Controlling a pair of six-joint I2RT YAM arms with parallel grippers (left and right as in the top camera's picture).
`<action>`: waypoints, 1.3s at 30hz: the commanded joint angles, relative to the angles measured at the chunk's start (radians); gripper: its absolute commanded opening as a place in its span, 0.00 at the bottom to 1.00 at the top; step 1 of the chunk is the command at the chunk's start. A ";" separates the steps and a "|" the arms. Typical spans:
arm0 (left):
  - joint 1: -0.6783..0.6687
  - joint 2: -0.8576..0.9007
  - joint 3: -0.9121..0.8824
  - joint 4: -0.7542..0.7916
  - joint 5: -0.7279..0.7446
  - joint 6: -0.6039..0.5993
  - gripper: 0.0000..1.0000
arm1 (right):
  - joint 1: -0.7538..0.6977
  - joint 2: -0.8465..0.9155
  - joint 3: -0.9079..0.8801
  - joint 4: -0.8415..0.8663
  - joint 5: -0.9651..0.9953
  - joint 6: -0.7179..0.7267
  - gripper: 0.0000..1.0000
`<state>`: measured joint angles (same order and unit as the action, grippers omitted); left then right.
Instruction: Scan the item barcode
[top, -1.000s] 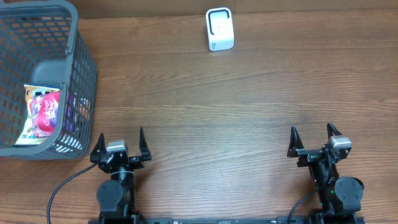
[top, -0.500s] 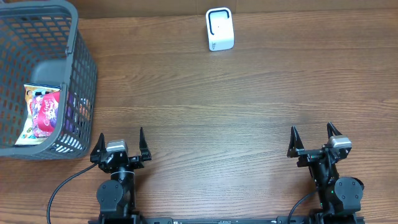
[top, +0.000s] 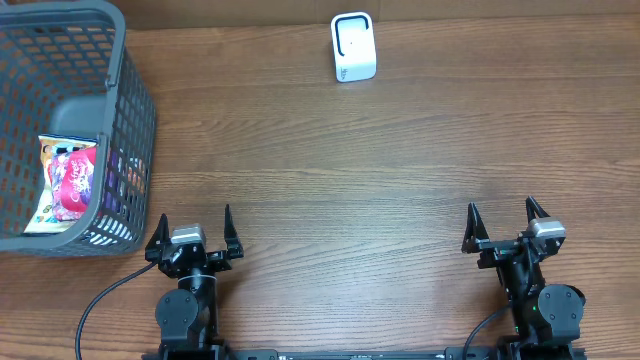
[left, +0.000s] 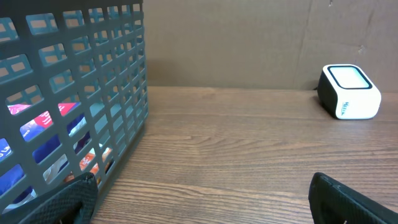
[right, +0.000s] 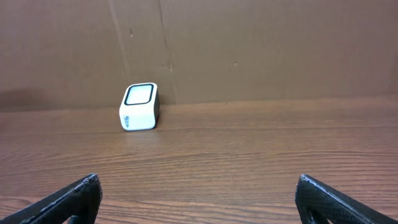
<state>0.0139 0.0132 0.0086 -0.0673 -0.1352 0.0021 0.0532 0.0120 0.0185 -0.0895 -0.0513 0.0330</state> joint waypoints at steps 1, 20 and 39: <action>0.005 -0.009 -0.004 0.003 -0.002 -0.009 1.00 | 0.004 -0.009 -0.011 0.008 0.006 -0.004 1.00; 0.005 -0.009 -0.004 0.003 -0.002 -0.010 1.00 | 0.004 -0.009 -0.010 0.008 0.006 -0.004 1.00; 0.005 -0.009 0.065 0.423 0.599 -0.269 1.00 | 0.004 -0.009 -0.010 0.008 0.006 -0.004 1.00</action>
<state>0.0151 0.0124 0.0189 0.3241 0.3084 -0.2050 0.0532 0.0120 0.0185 -0.0895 -0.0513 0.0326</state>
